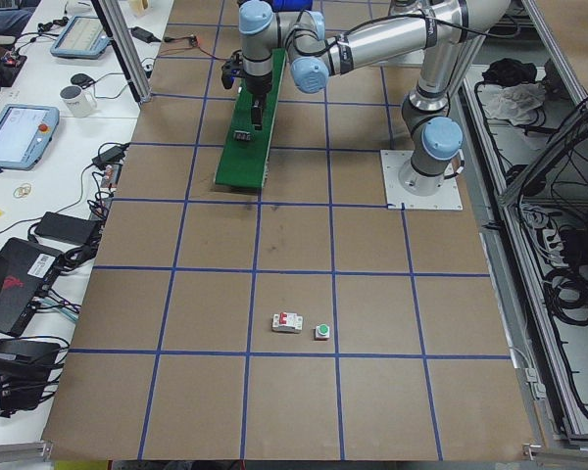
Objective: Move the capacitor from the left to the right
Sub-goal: 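Hold the left gripper above the belt while the capacitor rides toward the right gripper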
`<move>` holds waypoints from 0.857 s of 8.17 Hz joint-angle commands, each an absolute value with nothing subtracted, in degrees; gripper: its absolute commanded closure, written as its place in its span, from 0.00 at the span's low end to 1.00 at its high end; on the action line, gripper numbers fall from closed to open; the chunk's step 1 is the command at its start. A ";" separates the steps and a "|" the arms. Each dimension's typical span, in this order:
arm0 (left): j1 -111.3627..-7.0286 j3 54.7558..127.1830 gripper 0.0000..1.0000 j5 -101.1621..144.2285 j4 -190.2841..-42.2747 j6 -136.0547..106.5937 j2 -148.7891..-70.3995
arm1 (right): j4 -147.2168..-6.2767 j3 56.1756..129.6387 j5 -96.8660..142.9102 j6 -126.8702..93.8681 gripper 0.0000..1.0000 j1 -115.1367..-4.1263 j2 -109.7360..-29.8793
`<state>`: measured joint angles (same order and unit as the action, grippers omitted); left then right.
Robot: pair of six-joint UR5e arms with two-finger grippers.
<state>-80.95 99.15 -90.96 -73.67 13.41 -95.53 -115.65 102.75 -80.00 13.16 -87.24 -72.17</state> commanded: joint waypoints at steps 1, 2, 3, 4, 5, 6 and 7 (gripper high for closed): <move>-81.12 99.32 0.00 -91.23 -73.91 12.57 -95.71 | -115.75 102.83 -77.45 6.71 0.00 -85.61 -71.02; -81.12 99.32 0.00 -91.06 -73.92 12.83 -95.89 | -115.84 102.83 -76.56 6.59 0.01 -85.43 -71.02; -81.12 99.40 0.00 -91.23 -74.00 12.83 -95.98 | -117.06 102.92 -76.38 6.59 0.01 -85.43 -71.02; -81.04 99.40 0.00 -91.23 -73.92 13.44 -96.06 | -117.42 103.01 -76.46 6.68 0.01 -85.43 -71.02; -80.69 99.32 0.00 -91.06 -73.65 13.36 -96.24 | -117.42 103.01 -76.46 6.59 0.01 -85.43 -71.02; -80.77 99.40 0.00 -91.23 -74.00 13.01 -96.33 | -117.42 103.09 -76.55 6.59 0.01 -85.43 -71.02; -80.77 99.40 0.00 -91.23 -74.00 12.83 -96.33 | -117.33 103.27 -76.55 6.59 0.01 -85.43 -71.02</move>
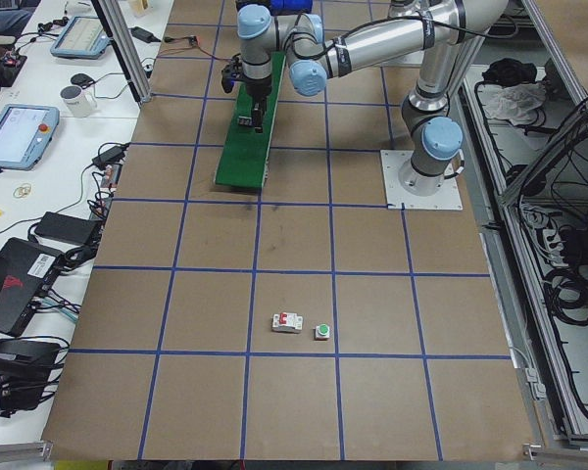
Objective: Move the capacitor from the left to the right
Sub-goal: 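Hold the left gripper above the belt while the capacitor rides toward the right gripper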
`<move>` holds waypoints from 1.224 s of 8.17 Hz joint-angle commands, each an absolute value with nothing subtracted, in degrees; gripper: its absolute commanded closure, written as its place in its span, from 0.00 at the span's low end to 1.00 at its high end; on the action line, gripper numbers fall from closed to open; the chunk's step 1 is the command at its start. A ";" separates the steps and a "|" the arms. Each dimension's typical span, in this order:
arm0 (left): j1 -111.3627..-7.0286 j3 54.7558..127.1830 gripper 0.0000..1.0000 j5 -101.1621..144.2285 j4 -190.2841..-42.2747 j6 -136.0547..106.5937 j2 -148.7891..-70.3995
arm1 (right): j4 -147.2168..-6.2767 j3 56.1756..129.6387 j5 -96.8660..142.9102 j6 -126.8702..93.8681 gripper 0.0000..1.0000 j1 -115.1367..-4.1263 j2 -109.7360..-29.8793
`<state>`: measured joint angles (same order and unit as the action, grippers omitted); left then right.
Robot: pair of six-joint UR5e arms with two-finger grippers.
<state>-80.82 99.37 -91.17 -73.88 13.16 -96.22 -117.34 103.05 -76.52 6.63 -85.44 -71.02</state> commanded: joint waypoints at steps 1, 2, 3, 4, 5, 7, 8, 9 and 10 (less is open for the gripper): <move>-80.77 99.40 0.00 -91.23 -74.09 12.83 -96.33 | -117.42 103.36 -76.55 6.59 0.01 -85.43 -71.02; -80.77 99.40 0.00 -91.23 -74.09 12.75 -96.33 | -117.42 103.36 -76.73 6.59 0.01 -85.43 -70.93; -80.77 99.40 0.00 -91.32 -74.00 12.74 -96.33 | -117.33 103.45 -76.82 6.68 0.01 -85.43 -70.93; -80.77 99.40 0.00 -91.23 -74.09 12.74 -96.33 | -117.33 103.45 -76.90 6.68 0.01 -85.43 -70.93; -80.77 99.32 0.00 -91.23 -74.00 12.74 -96.33 | -117.33 103.45 -76.99 6.68 0.02 -85.43 -70.93; -80.77 99.40 0.00 -91.23 -74.00 12.74 -96.33 | -117.25 103.45 -77.08 6.59 0.02 -85.43 -70.84; -80.77 99.40 0.00 -91.23 -74.00 12.66 -96.33 | -117.25 103.45 -76.91 6.59 0.02 -85.52 -70.84; -80.77 99.40 0.00 -91.23 -74.00 12.66 -96.33 | -117.25 103.45 -76.99 6.59 0.03 -85.52 -70.84; -80.77 99.40 0.00 -91.23 -74.00 12.66 -96.33 | -117.25 103.45 -77.08 6.59 0.03 -85.52 -70.84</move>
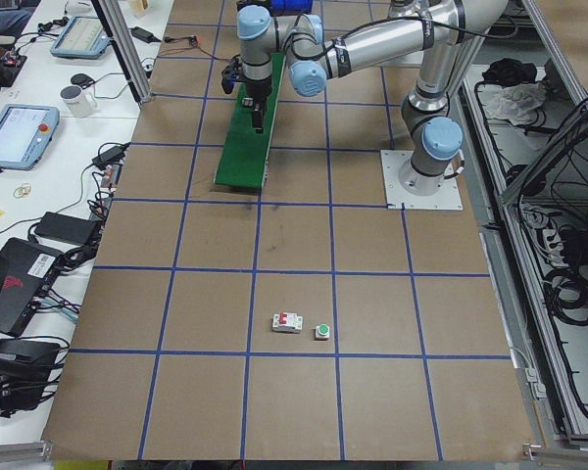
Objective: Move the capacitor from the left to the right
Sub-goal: 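Hold the left gripper above the belt while the capacitor rides toward the right gripper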
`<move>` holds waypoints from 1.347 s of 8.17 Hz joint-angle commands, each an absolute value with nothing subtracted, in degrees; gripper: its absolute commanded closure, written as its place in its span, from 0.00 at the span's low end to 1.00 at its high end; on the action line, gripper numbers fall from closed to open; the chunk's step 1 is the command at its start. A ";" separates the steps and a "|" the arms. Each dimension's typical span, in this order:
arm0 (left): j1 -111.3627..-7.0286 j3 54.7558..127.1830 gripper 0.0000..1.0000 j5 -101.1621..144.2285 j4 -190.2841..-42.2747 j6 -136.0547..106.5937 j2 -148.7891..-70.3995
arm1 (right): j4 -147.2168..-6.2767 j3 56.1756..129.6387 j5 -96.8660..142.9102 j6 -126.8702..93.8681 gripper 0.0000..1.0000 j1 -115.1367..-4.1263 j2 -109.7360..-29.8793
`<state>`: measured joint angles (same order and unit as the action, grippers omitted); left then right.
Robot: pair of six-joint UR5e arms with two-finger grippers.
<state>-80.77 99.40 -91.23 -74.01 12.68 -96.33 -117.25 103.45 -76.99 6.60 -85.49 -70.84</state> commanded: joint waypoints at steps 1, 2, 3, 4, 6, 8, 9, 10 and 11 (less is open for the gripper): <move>-80.77 99.40 0.00 -91.23 -74.00 12.66 -96.33 | -117.16 103.45 -76.99 6.59 0.03 -85.43 -70.84; -80.77 99.40 0.00 -91.23 -74.00 12.66 -96.33 | -117.16 103.45 -77.08 6.68 0.03 -85.43 -70.84; -80.77 99.40 0.00 -91.14 -74.00 12.66 -96.33 | -117.16 103.45 -77.43 6.77 0.03 -85.43 -70.75; -80.95 99.40 0.00 -91.32 -74.00 12.74 -96.33 | -117.07 103.45 -77.61 7.12 0.03 -85.43 -70.58; -80.95 99.58 0.00 -91.14 -74.00 12.57 -96.42 | -117.07 103.45 -77.43 6.94 0.03 -85.43 -70.40; -80.95 99.67 0.00 -91.06 -74.00 12.57 -96.59 | -117.07 103.45 -77.17 6.94 0.02 -85.43 -70.40; -80.69 99.67 0.00 -90.45 -74.00 12.57 -96.68 | -117.07 103.45 -76.47 6.60 0.02 -85.43 -70.49; -80.94 99.58 0.00 -90.96 -74.00 12.74 -96.42 | -117.24 103.45 -76.38 6.50 0.02 -85.43 -70.49; -81.12 99.58 0.00 -91.14 -74.00 12.66 -96.50 | -117.59 103.45 -76.29 5.37 0.03 -85.43 -70.49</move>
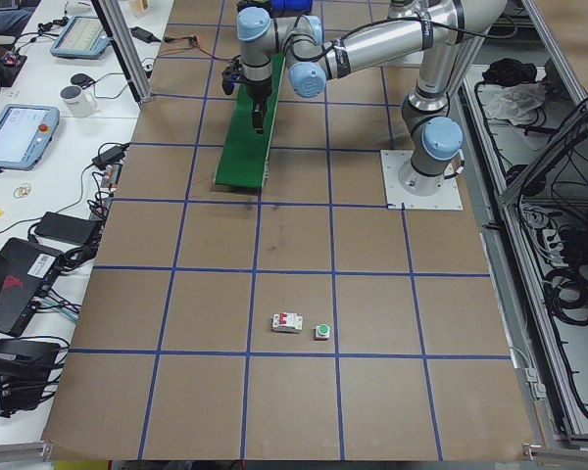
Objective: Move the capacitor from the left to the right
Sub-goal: 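Hold the left gripper above the belt while the capacitor rides toward the right gripper, then lower the right gripper onto the arriving capacitor and grasp it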
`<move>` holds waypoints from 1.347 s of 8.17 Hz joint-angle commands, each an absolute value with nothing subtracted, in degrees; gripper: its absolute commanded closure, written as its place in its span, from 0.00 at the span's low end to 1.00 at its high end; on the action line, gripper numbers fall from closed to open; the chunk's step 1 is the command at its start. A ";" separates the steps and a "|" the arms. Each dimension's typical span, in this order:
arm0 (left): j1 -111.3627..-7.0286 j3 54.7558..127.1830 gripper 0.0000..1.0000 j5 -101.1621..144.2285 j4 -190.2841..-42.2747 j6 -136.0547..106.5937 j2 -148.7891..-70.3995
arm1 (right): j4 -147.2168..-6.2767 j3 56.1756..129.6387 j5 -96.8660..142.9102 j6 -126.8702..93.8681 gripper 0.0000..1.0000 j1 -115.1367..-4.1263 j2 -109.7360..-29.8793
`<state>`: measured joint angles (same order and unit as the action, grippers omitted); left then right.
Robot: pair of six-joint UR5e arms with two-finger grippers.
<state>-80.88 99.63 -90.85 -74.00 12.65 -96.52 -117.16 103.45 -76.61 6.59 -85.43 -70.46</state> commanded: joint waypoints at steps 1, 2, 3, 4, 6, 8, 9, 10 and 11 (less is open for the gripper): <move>-81.12 99.58 0.00 -91.14 -73.92 12.83 -96.50 | -117.77 103.36 -76.20 2.32 0.03 -85.52 -70.58; -81.12 99.58 0.00 -91.14 -73.65 12.75 -96.59 | -117.77 103.36 -76.20 1.59 0.05 -85.52 -70.58; -81.12 99.58 0.00 -90.53 -73.48 12.66 -96.50 | -117.60 103.36 -76.20 1.50 0.08 -85.60 -70.66; -81.12 99.58 0.00 -90.53 -73.39 12.66 -96.68 | -117.77 103.36 -76.20 1.49 0.07 -85.87 -70.75; -81.12 99.67 0.00 -90.70 -73.56 12.57 -96.77 | -118.21 103.36 -76.20 -0.25 0.07 -86.13 -70.66; -81.21 99.58 0.00 -90.62 -73.30 12.48 -96.94 | -118.56 103.10 -75.24 -1.31 0.10 -86.48 -70.75; -81.30 99.58 0.00 -90.96 -73.39 12.65 -96.86 | -119.61 103.01 -74.71 -1.67 0.11 -87.09 -70.66; -81.39 99.58 0.00 -90.97 -73.39 12.74 -96.77 | -119.79 103.01 -74.71 -3.24 0.11 -87.53 -70.66; -81.47 99.58 0.00 -90.97 -73.39 12.74 -96.85 | -120.06 102.83 -74.53 -4.21 0.11 -88.06 -70.58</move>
